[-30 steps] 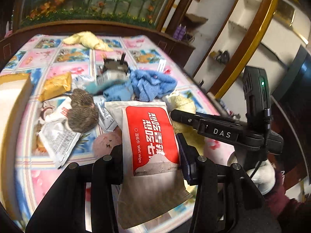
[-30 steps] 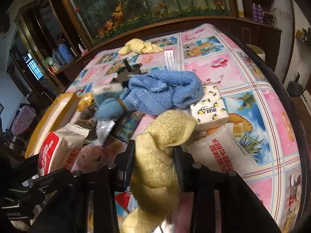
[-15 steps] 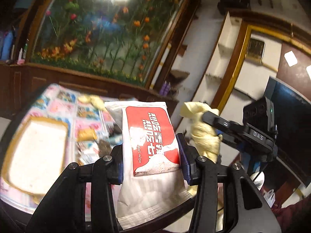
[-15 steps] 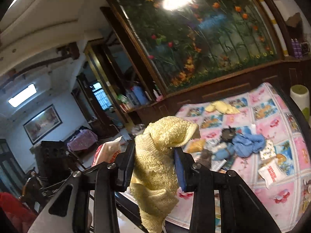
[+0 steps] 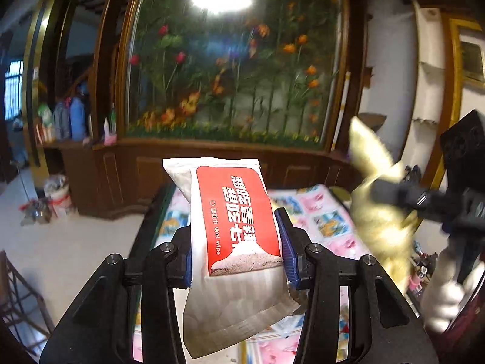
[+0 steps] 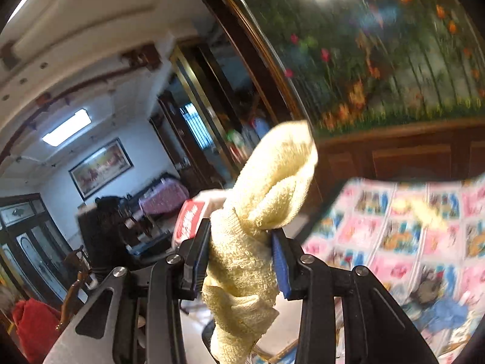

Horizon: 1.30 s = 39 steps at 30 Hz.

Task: Organize soft objects
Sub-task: 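Lower the wipe pack and towel into the white foam box, open both tools, then grasp the pink fuzzy ball with the right tool while the left tool grasps the brown knit scrubber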

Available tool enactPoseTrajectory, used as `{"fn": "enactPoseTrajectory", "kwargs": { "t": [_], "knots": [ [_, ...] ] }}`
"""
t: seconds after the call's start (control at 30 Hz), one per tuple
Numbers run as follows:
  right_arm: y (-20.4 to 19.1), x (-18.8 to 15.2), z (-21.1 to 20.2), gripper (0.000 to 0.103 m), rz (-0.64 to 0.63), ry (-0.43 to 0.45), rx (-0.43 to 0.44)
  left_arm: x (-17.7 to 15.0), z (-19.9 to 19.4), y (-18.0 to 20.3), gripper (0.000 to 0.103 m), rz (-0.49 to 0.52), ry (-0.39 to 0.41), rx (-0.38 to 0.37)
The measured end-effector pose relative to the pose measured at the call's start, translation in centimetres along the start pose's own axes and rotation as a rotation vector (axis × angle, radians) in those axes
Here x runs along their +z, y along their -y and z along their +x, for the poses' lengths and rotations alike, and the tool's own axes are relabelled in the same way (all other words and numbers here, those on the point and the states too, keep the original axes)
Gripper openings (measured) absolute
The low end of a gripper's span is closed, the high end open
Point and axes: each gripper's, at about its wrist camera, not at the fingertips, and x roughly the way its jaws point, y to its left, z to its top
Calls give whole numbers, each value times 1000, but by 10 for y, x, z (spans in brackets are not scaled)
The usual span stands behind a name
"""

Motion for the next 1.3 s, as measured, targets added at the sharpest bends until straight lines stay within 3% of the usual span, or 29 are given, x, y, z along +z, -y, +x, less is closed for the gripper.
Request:
{"fn": "enactPoseTrajectory", "kwargs": {
  "t": [0.17,0.23,0.43,0.57,0.7,0.77,0.93,1.1,1.2,1.3],
  "knots": [
    [80,-59,137,37,124,-261,-126,-58,110,-51,43,-101,-161,-14],
    [109,-77,176,36,166,-323,-175,-74,147,-71,44,-123,-212,42],
    [167,-108,239,38,213,-441,-309,-121,229,-116,46,-222,-377,13],
    [161,-107,231,38,189,-439,-335,-139,238,-126,50,-304,-414,-52],
    [152,-101,214,38,150,-396,-344,-138,231,-131,59,-333,-404,-26],
    [149,-98,200,38,116,-369,-353,-139,227,-130,67,-330,-404,14],
    [145,-103,149,39,90,-314,-361,-155,230,-127,67,-346,-468,110],
    [151,-115,89,39,87,-261,-403,-172,247,-97,68,-179,-526,275],
    [158,-124,50,39,87,-220,-439,-172,233,-88,67,-154,-491,273],
    [164,-132,1,40,82,-149,-519,-146,187,-77,67,-180,-349,256]
  ]
}}
